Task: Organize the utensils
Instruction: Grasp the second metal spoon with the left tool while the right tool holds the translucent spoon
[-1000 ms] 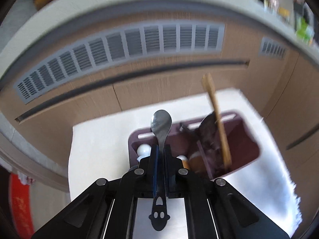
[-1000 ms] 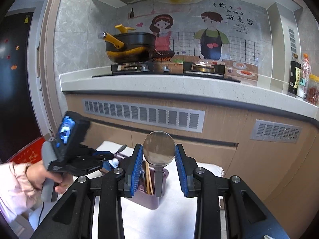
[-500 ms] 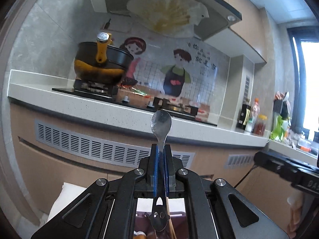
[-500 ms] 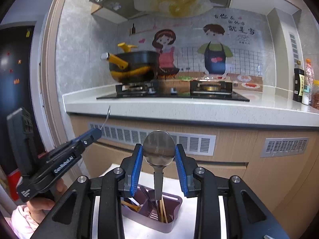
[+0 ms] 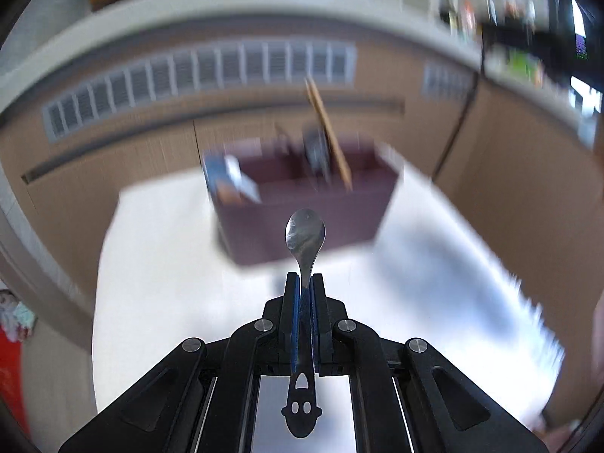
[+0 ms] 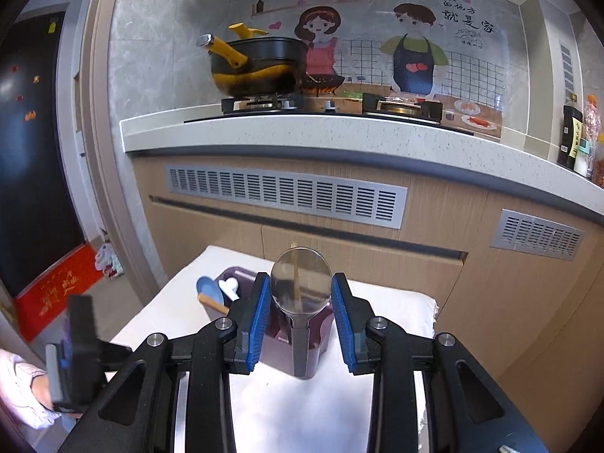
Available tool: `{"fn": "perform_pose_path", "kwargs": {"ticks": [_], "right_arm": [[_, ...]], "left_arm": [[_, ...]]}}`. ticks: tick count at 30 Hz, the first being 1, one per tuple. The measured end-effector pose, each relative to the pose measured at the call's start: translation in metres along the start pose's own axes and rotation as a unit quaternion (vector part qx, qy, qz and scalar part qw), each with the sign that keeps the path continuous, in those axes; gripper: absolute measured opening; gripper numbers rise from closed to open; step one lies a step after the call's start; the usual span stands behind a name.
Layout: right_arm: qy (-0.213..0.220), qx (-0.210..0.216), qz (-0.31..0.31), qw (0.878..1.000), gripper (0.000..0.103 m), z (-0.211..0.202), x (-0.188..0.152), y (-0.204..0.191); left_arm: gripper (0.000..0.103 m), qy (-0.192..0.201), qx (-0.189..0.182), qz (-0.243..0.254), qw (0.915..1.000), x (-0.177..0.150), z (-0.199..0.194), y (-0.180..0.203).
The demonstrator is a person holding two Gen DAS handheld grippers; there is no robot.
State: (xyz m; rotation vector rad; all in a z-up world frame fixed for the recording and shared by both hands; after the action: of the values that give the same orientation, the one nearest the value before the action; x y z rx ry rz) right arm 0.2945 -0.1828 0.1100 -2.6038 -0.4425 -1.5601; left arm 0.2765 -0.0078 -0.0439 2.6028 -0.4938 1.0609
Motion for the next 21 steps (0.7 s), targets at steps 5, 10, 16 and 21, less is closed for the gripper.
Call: {"fn": "perform_pose_path", "kwargs": {"ticks": [5,10,16,21], "right_arm": [[-0.002,-0.001,-0.004,1.000,0.030,-0.007,-0.008,0.000],[-0.002,-0.002,-0.004,1.000,0.030,-0.013,-0.013,0.005],[-0.009,0.005,0.005,1.000,0.030,-0.014,-0.023,0.009],[-0.014,0.006,0.005,1.000,0.030,-0.016,-0.028,0.009]], "left_arm": [[0.005,-0.096,-0.005,-0.006,0.9953,-0.043,0.033,0.006],[0.008,-0.157,-0.021,-0.020,0.9872,-0.059,0.051,0.007],[0.045,-0.183,-0.036,-0.028,0.9821,-0.045,0.060,0.011],[0.045,-0.198,-0.010,-0.013,0.9802,-0.031,0.079,0.005]]}}
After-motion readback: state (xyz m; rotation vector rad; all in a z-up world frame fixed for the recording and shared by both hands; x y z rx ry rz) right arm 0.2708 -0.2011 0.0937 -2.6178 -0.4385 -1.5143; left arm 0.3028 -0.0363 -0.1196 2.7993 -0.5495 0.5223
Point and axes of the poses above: each gripper's, at about its wrist camera, not at the fingertips, and z roughly the way its jaws point, y to its right, x to its top, the point moved 7 cm from there along z, roughly the way its jaws point, and after that the axes turned 8 degrees about -x, right-handed, at the moved point
